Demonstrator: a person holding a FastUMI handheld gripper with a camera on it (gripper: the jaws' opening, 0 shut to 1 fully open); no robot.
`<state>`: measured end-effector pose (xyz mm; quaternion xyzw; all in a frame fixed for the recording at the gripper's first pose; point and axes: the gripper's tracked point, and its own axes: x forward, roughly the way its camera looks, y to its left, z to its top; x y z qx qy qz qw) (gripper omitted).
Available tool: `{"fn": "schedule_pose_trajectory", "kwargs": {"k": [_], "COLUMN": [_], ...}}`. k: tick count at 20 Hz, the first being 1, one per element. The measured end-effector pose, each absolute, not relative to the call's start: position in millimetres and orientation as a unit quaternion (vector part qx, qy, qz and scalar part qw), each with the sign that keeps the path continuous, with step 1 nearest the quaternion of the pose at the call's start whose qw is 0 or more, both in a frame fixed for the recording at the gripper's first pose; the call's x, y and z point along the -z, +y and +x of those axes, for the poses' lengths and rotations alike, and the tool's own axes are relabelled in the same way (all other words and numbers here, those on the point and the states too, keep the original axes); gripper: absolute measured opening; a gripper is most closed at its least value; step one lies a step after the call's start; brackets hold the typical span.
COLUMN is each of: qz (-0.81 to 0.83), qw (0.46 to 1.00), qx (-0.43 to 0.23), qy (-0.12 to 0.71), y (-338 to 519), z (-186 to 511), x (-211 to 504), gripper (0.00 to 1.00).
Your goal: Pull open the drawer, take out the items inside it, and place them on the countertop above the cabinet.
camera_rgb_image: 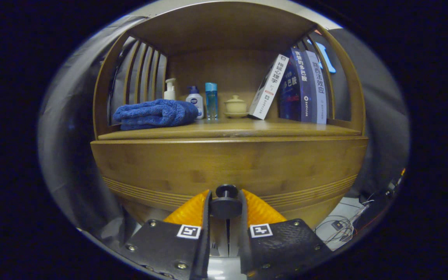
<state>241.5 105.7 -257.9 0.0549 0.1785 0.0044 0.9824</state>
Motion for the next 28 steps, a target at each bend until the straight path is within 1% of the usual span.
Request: {"fn": "schedule_pose_trajectory", "kwargs": {"k": [13,21,28], "qz": [0.052,0.045,0.034], "qw": [0.981,0.978,0.977], "qx": [-0.011,-0.026,-0.031], "qy": [0.187,0.202,0.21], "y": [108.3,110.9,111.9], "z": [145.4,103.5,82.7], "x": [250.6,247.7,246.5], "gripper": [0.32,0.32,0.32]}}
